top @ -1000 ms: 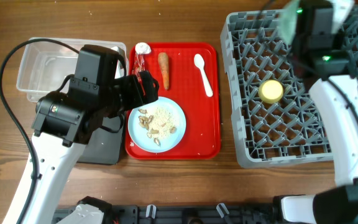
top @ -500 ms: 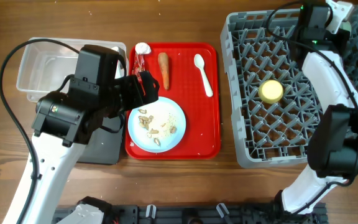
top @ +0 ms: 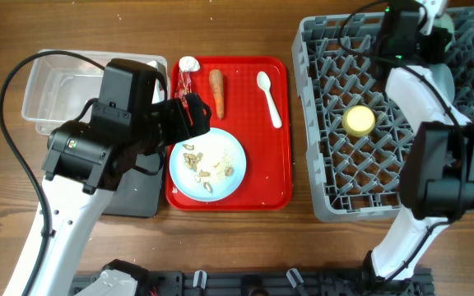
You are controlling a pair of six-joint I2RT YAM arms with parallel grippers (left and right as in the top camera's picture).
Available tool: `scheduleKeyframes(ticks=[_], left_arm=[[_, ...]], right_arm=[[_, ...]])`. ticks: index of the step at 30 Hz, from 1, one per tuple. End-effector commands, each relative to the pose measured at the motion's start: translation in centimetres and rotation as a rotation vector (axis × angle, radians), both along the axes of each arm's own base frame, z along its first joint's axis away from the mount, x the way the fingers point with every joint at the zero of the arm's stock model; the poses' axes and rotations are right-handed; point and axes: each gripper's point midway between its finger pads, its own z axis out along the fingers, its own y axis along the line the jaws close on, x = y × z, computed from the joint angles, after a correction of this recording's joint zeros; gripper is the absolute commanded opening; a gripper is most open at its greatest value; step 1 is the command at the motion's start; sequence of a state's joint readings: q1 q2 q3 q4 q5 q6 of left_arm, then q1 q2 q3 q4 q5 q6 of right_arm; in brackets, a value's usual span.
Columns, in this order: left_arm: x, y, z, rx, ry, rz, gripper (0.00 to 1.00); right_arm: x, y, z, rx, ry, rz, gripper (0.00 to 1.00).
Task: Sort waste into correct bins and load items into the dishwasher rack
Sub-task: 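Place the green bowl in the rack's upper area, then grasp the white spoon on the red tray with the right gripper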
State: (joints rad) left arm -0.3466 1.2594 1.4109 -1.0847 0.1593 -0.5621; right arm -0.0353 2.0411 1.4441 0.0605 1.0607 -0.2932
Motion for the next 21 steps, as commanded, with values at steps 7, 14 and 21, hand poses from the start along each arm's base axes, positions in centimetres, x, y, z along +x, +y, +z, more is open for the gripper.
scheduleKeyframes(ticks=[7, 14, 21], left_arm=[[0.7, -0.4, -1.5, 0.005, 0.049, -0.009, 1.0], [0.5, -0.8, -1.4, -0.015, 0.056, -0.025, 1.0], [0.2, -0.9, -0.8, -0.029, 0.043, -0.031, 1.0]], right_arm=[[0.0, 4.2, -0.9, -0.08, 0.066, -0.002, 0.14], [-0.3, 7.5, 4.7, -0.115, 0.002, 0.053, 0.59], [-0.7, 14.6, 7.9, -0.051, 0.01, 0.295, 0.63]])
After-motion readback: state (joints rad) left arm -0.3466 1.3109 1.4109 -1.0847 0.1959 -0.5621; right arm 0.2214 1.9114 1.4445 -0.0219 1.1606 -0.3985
